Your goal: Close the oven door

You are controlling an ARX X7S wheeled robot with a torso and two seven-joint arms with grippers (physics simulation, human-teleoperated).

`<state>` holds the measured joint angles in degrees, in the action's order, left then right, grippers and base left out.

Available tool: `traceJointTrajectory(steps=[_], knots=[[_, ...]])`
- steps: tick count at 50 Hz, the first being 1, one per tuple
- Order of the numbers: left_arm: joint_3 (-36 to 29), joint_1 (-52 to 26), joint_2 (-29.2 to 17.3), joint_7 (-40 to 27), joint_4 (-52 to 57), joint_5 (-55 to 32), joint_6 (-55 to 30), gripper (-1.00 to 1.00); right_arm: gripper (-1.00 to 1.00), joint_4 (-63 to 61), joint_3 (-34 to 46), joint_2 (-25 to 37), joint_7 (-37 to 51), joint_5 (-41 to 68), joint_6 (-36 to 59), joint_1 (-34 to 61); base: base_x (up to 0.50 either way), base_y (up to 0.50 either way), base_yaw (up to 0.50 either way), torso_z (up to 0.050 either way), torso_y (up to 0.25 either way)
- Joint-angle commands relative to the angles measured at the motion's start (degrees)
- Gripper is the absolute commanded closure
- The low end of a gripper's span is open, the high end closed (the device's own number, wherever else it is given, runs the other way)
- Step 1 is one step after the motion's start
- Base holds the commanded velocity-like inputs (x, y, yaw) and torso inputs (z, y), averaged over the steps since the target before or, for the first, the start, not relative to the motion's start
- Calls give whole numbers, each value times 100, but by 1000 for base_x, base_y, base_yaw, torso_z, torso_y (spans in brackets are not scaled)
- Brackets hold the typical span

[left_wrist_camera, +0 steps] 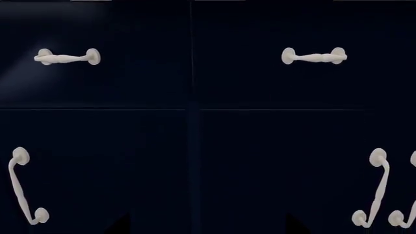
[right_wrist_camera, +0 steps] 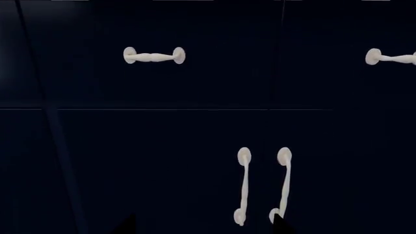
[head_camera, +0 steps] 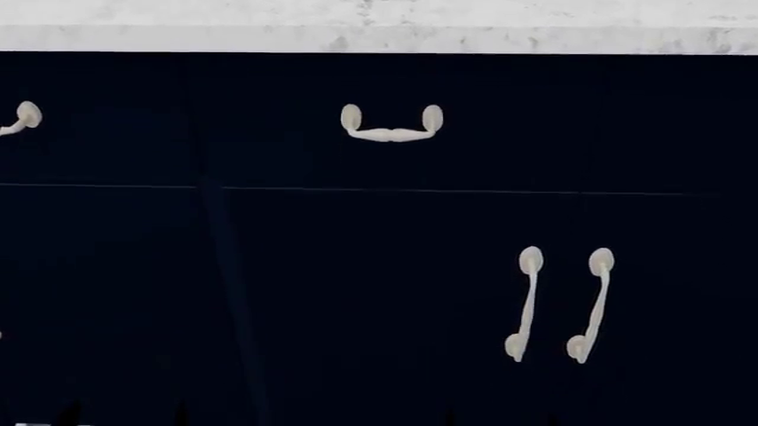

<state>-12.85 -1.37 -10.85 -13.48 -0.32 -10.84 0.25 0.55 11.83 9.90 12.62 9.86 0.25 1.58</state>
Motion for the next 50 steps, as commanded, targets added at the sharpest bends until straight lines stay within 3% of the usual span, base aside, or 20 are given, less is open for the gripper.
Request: traceJointTrajectory(steps=[1,44,50], knots=[[-37,-11,-28,-34,19,-16,-23,-100,-100,7,36,27,38,29,-2,9,0,0,0,-39,0],[-138,-37,-110,-127,-25,-117,29,-100,-100,10,169,123,154,120,-13,36,0,0,0,-43,0],[-152,-44,-128,-152,-3,-120,9,-100,-100,17,183,135,177,125,-24,40,0,0,0,-5,0]])
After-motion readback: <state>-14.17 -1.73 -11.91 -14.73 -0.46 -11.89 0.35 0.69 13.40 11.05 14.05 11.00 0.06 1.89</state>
